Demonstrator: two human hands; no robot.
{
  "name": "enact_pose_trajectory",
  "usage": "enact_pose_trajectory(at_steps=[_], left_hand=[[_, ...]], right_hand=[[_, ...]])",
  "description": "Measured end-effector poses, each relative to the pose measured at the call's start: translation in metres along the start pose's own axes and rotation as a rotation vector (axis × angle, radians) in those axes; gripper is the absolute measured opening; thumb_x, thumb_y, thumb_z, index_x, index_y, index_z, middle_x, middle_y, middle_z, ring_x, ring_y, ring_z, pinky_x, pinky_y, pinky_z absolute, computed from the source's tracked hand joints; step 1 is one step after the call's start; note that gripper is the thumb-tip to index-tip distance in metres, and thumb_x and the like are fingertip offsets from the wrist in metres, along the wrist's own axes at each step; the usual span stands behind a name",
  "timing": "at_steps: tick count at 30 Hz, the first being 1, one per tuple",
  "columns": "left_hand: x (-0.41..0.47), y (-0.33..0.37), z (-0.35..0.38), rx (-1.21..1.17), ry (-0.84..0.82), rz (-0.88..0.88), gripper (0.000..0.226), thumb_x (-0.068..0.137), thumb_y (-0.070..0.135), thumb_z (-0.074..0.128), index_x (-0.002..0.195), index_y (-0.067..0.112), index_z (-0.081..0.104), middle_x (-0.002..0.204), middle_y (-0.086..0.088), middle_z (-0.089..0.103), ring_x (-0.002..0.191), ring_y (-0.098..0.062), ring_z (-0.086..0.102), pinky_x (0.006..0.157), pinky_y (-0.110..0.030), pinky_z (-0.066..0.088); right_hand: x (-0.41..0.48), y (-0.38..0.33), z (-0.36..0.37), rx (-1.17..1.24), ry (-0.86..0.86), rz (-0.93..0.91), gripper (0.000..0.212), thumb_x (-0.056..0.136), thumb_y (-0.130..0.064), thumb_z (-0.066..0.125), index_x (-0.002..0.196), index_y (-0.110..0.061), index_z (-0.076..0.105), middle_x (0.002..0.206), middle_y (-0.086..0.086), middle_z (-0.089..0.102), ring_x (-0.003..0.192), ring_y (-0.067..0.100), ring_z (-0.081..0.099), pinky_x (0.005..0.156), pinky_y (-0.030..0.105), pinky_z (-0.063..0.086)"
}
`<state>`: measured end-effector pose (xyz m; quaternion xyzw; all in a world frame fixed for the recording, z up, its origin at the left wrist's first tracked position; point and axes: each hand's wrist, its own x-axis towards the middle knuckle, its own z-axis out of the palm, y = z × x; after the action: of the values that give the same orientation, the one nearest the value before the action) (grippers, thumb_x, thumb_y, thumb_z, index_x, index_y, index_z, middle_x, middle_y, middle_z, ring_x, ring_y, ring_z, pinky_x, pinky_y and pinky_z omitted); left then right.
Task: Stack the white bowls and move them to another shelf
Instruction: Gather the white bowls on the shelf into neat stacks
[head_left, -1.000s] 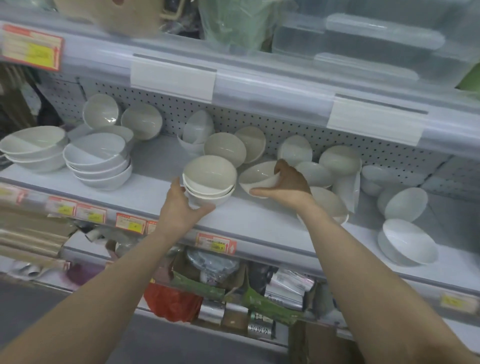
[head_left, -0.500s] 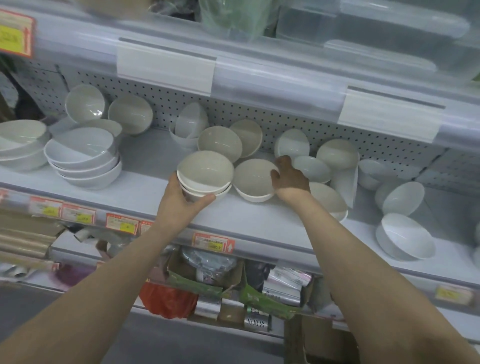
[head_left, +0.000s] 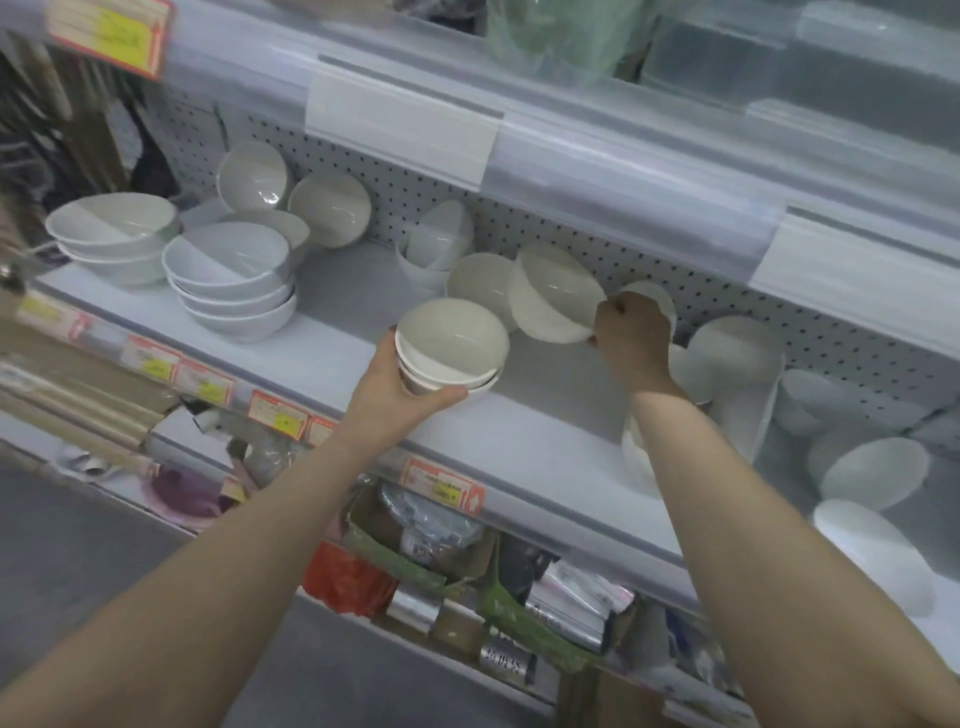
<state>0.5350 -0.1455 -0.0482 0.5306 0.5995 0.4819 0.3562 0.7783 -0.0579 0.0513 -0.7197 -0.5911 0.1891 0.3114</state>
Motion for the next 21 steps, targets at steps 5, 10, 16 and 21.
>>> enact_pose_trajectory(at_steps=[5,10,16,21], left_hand=[[0.001,-0.004,0.000,0.028,0.012,0.019,0.091,0.056,0.063,0.085,0.132,0.047,0.036,0.133,0.015,0.054,0.121,-0.011,0.054,0.102,-0.042,0.050],[0.002,-0.005,-0.001,0.052,0.019,0.045,0.095,0.057,0.061,0.085,0.136,0.042,0.036,0.132,0.016,0.054,0.119,-0.008,0.055,0.100,-0.042,0.050],[0.004,-0.006,-0.003,0.099,0.003,0.062,0.097,0.058,0.060,0.085,0.138,0.040,0.035,0.135,0.017,0.051,0.122,-0.006,0.052,0.102,-0.040,0.050],[0.006,-0.002,-0.006,0.236,0.029,0.118,0.110,0.062,0.059,0.085,0.149,0.024,0.027,0.144,0.004,0.042,0.133,-0.016,0.041,0.111,-0.041,0.040]], right_hand=[[-0.022,-0.044,0.029,-0.174,-0.017,-0.288,0.023,0.097,-0.013,0.039,0.093,-0.009,0.061,0.109,0.017,0.067,0.099,0.034,0.060,0.071,0.033,0.032],[-0.035,-0.042,0.058,-0.304,-0.011,-0.363,0.024,0.095,-0.014,0.041,0.102,-0.006,0.062,0.102,0.019,0.069,0.097,0.037,0.060,0.068,0.033,0.031],[-0.038,-0.039,0.068,-0.320,-0.029,-0.336,0.022,0.095,-0.016,0.041,0.100,-0.005,0.060,0.098,0.019,0.068,0.092,0.037,0.060,0.068,0.032,0.030],[-0.044,-0.040,0.059,-0.233,-0.024,-0.249,0.016,0.096,-0.014,0.040,0.091,-0.009,0.054,0.100,0.017,0.067,0.095,0.037,0.059,0.070,0.030,0.029]])
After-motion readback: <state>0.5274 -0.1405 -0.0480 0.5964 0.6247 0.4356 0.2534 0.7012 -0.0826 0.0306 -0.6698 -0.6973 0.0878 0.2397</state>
